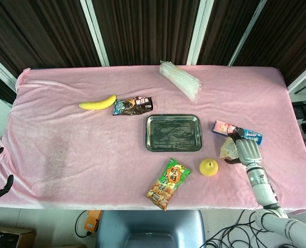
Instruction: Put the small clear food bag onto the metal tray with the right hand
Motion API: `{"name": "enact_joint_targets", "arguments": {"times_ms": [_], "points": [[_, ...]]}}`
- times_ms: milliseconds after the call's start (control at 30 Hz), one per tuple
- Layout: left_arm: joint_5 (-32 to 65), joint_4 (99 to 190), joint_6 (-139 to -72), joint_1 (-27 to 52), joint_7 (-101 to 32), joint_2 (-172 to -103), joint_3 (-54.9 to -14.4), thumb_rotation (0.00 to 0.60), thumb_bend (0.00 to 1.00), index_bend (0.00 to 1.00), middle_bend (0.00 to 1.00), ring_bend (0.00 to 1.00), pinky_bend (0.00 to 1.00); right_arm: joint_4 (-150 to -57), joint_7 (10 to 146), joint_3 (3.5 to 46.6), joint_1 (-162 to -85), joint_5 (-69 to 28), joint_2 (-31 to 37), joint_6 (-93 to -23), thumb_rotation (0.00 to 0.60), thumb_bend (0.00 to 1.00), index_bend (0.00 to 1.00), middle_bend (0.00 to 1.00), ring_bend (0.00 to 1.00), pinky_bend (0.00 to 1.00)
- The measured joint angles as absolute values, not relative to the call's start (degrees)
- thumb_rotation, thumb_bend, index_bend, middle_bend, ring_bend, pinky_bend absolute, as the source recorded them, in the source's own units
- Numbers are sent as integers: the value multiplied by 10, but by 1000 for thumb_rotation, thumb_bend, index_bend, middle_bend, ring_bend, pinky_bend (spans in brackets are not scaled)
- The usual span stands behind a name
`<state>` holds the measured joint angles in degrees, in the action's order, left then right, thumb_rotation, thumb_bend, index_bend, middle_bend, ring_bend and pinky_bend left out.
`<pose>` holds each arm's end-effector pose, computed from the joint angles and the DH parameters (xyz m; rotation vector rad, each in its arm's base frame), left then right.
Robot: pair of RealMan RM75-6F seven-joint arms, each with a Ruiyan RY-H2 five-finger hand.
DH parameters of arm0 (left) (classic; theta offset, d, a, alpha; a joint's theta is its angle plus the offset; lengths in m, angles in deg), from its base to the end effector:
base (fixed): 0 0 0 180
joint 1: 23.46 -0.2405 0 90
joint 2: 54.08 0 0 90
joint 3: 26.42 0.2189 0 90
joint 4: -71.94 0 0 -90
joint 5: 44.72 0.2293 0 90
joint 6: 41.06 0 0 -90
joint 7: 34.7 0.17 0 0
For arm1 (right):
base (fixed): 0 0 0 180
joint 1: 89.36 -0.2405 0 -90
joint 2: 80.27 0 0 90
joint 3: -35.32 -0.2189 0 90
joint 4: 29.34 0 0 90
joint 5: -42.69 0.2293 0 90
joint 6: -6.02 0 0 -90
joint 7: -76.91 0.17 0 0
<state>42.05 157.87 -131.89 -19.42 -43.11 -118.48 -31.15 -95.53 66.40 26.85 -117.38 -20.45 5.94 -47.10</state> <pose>-0.2976 0.2092 0.1560 -1.2985 -0.8302 -1.0232 -0.2995 -0.3418 0.0107 1.5477 -1.0514 0.5983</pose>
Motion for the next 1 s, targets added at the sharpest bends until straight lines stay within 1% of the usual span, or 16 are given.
{"name": "enact_joint_targets", "arguments": {"times_ms": [33,133,167,200,267,300,400,467,700,833,1000], "points": [[420,1579,-1319,-194,-431,-1185,-312,600,414,110,86,66,345,-955,658,268,-1174,-202,60,-472,600,187,427,398,500,634],[420,1579,-1319,-194,-431,-1185,-312,600,413,109,86,66,344,-955,642,268,-1173,-198,64,-480,600,400,581,475,569,695],[420,1579,-1319,-194,-431,-1185,-312,600,413,109,86,66,344,-954,637,268,-1173,-197,65,-483,600,508,661,512,602,726],[420,1579,-1319,-194,-431,-1185,-312,600,413,109,86,66,344,-953,631,268,-1173,-197,67,-487,600,588,716,538,625,748],[421,1578,-1319,-194,-431,-1185,-312,600,412,109,86,66,344,-949,620,267,-1171,-195,73,-498,600,733,815,587,667,792],[421,1578,-1319,-194,-432,-1185,-312,600,412,109,86,66,344,-948,617,266,-1170,-195,76,-507,600,783,851,601,678,807],[420,1579,-1319,-195,-432,-1185,-312,600,413,109,86,66,344,-947,617,262,-1166,-198,81,-529,600,840,884,613,686,818],[420,1579,-1319,-195,-433,-1184,-312,600,412,109,86,66,345,-949,622,257,-1162,-205,82,-551,600,853,887,615,688,818],[420,1579,-1318,-194,-433,-1184,-313,600,413,109,86,66,344,-977,664,241,-1146,-255,72,-637,600,854,888,615,688,818],[419,1579,-1316,-193,-432,-1184,-313,600,412,109,86,66,345,-994,701,225,-1145,-283,67,-670,600,854,888,616,689,817],[420,1580,-1312,-191,-427,-1185,-312,600,412,109,86,66,344,-977,757,197,-1174,-324,92,-698,600,854,886,615,677,797]]}}
